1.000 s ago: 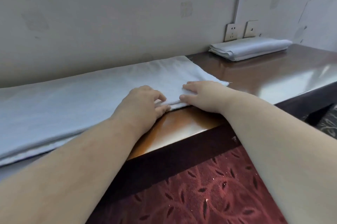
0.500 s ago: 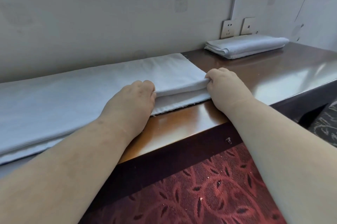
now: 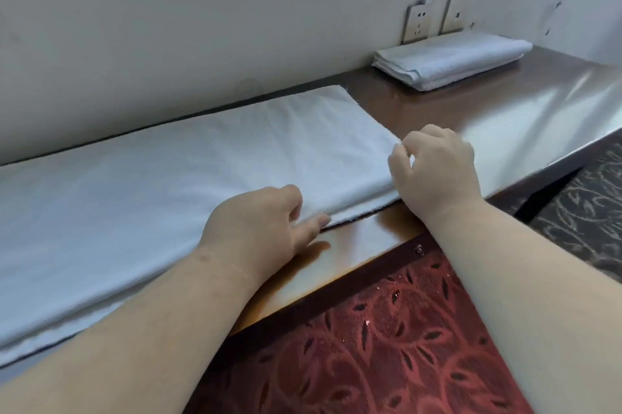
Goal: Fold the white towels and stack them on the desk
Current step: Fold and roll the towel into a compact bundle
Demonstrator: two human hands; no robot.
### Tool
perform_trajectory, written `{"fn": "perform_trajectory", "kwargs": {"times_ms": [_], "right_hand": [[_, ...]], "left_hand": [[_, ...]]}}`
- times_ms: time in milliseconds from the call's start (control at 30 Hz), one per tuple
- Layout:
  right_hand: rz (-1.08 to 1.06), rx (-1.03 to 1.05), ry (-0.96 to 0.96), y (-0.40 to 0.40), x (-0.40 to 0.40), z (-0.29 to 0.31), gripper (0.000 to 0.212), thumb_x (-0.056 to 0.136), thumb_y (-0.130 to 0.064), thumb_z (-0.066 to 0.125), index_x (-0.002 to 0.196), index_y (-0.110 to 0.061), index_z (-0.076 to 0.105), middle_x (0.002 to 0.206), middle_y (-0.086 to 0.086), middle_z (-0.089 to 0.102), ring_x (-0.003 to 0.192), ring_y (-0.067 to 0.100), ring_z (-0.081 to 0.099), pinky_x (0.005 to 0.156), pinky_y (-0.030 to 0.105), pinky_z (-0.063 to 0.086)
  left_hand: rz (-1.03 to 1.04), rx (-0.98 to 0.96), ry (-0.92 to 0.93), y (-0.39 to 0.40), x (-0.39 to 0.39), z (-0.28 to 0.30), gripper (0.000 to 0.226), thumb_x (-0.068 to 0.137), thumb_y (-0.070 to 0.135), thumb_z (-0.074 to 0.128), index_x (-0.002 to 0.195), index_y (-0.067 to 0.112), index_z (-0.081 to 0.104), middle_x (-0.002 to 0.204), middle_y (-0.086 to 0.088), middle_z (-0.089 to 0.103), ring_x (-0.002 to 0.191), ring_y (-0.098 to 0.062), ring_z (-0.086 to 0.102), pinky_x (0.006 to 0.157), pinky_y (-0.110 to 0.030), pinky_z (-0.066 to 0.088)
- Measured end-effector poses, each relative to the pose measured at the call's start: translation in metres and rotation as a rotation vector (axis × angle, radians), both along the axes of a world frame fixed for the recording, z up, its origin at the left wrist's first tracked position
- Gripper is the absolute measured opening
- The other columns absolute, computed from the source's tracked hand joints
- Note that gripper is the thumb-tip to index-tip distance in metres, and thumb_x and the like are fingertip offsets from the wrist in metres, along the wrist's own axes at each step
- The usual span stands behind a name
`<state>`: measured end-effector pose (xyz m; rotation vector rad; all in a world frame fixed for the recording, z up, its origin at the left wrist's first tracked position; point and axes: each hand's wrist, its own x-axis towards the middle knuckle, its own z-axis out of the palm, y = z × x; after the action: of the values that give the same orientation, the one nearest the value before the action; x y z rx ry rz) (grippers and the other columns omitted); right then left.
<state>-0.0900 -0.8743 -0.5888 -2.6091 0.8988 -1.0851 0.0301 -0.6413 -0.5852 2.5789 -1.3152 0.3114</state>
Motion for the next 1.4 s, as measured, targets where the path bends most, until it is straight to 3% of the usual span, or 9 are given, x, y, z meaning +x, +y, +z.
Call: {"fn": "perform_trajectory", "kwargs": {"times_ms": [167, 300, 400, 567, 667, 933, 1067, 1200, 1400], "right_hand": [[0.239, 0.113, 0.555, 0.010, 0.004, 0.012, 0.054, 0.096, -0.042, 0.033, 0.148, -0.033, 0.037, 0.158, -0.005, 0.032, 0.146, 0.018, 0.020, 0.117, 0.043, 0.015], [0.122, 0.340, 0.781, 0.024, -0.002, 0.012, 0.063, 0.099, -0.048, 0.020, 0.157, -0.028, 0.008, 0.166, -0.001, 0.000, 0.151, 0.021, -0.004, 0.120, 0.054, 0.004], [0.038, 0.458, 0.889, 0.036, -0.007, 0.025, 0.066, 0.100, -0.052, 0.020, 0.157, -0.029, -0.003, 0.165, 0.002, -0.011, 0.151, 0.024, -0.010, 0.119, 0.055, 0.002], [0.045, 0.470, 0.916, 0.055, -0.034, 0.048, 0.060, 0.101, -0.041, 0.031, 0.156, -0.030, 0.009, 0.165, 0.007, -0.005, 0.151, 0.029, -0.004, 0.118, 0.055, 0.010], [0.104, 0.536, 0.988, 0.060, -0.048, 0.059, 0.067, 0.098, -0.043, 0.042, 0.156, -0.031, 0.010, 0.165, 0.006, -0.005, 0.150, 0.028, -0.003, 0.118, 0.052, 0.016], [-0.311, 1.348, 0.211, 0.053, -0.037, 0.081, 0.048, 0.085, -0.024, 0.056, 0.132, -0.013, 0.052, 0.110, 0.009, 0.061, 0.084, 0.025, 0.059, 0.068, 0.029, 0.043], [-0.483, 1.506, 0.083, 0.031, -0.016, 0.083, 0.058, 0.082, -0.035, 0.066, 0.129, -0.007, 0.047, 0.109, 0.013, 0.065, 0.084, 0.028, 0.061, 0.077, 0.036, 0.053], [-0.544, 1.465, 0.272, 0.017, 0.004, 0.077, 0.066, 0.082, -0.052, 0.067, 0.126, -0.007, 0.047, 0.112, 0.010, 0.063, 0.095, 0.030, 0.062, 0.076, 0.033, 0.048], [-0.472, 1.158, 0.302, 0.004, 0.008, 0.058, 0.011, 0.092, -0.027, 0.052, 0.092, -0.017, 0.056, 0.088, 0.002, 0.062, 0.079, 0.022, 0.056, 0.059, 0.030, 0.034]], "left_hand": [[0.019, 0.203, 0.167, -0.002, -0.007, 0.019, 0.040, 0.086, 0.070, 0.037, 0.086, 0.030, 0.043, 0.077, 0.011, 0.050, 0.077, -0.017, 0.055, 0.058, -0.032, 0.040], [0.229, 0.143, 0.460, 0.027, -0.002, 0.030, 0.033, 0.091, 0.062, 0.038, 0.102, 0.031, 0.040, 0.082, 0.004, 0.054, 0.072, -0.020, 0.056, 0.061, -0.034, 0.046], [0.333, 0.389, 0.363, 0.064, 0.001, 0.033, 0.025, 0.100, 0.038, 0.037, 0.119, 0.024, 0.044, 0.105, -0.002, 0.055, 0.076, -0.019, 0.053, 0.070, -0.032, 0.048], [0.418, 0.575, 0.227, 0.087, -0.019, 0.047, 0.038, 0.091, 0.058, 0.039, 0.122, 0.036, 0.043, 0.114, 0.001, 0.045, 0.103, -0.022, 0.043, 0.080, -0.034, 0.039], [0.405, 0.602, 0.494, 0.074, -0.025, 0.058, 0.050, 0.091, 0.054, 0.046, 0.136, 0.038, 0.034, 0.126, -0.003, 0.034, 0.116, -0.025, 0.037, 0.094, -0.037, 0.043], [0.057, 0.733, 0.526, 0.000, -0.026, 0.087, 0.054, 0.092, 0.049, 0.045, 0.143, 0.039, 0.032, 0.136, 0.002, 0.039, 0.124, -0.023, 0.041, 0.099, -0.039, 0.043], [-0.041, 0.890, 0.605, -0.049, 0.015, 0.098, 0.042, 0.092, 0.056, 0.043, 0.127, 0.035, 0.052, 0.129, 0.005, 0.054, 0.116, -0.020, 0.053, 0.094, -0.034, 0.044], [-0.107, 0.769, 0.533, -0.108, 0.072, 0.109, 0.034, 0.097, 0.049, 0.041, 0.123, 0.034, 0.056, 0.127, 0.004, 0.060, 0.113, -0.020, 0.055, 0.090, -0.032, 0.044], [-0.157, 0.623, 0.320, -0.208, 0.140, 0.113, 0.046, 0.098, 0.022, 0.040, 0.143, 0.031, 0.037, 0.137, -0.003, 0.044, 0.113, -0.026, 0.052, 0.090, -0.035, 0.046]]}}
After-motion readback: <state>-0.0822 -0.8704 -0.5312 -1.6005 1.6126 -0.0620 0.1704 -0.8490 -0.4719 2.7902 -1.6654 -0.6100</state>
